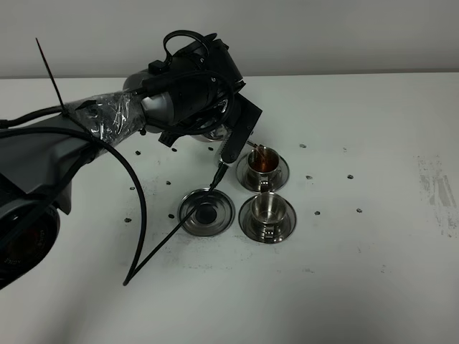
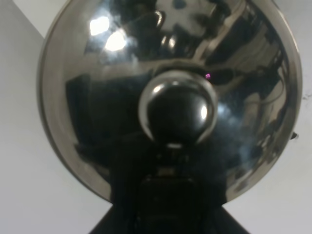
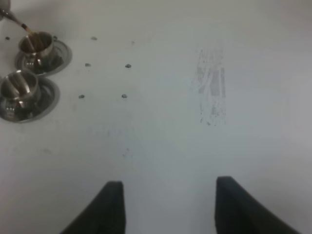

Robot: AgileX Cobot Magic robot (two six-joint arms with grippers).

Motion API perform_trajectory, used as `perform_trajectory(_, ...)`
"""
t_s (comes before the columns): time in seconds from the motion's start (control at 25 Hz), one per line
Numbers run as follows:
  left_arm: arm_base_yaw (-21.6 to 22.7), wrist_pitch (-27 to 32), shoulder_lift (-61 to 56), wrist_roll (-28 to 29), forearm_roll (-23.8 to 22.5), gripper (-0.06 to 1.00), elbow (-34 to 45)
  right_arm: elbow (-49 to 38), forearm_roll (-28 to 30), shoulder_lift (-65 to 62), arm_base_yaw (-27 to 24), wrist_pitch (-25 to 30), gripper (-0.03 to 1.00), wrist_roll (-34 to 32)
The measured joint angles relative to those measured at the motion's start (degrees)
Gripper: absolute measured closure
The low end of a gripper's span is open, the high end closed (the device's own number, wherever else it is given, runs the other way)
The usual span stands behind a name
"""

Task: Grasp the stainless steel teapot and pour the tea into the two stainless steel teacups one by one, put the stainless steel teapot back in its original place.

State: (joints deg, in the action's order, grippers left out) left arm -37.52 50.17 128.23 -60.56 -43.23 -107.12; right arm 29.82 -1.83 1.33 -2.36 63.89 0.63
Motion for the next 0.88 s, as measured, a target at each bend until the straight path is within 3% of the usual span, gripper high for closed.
perform_trajectory(0.88, -1.6, 0.1, 0.0, 0.0, -6.0, 0.74, 0.0, 0.0, 0.0, 0.0, 0.0, 0.0, 0.53, 0.0)
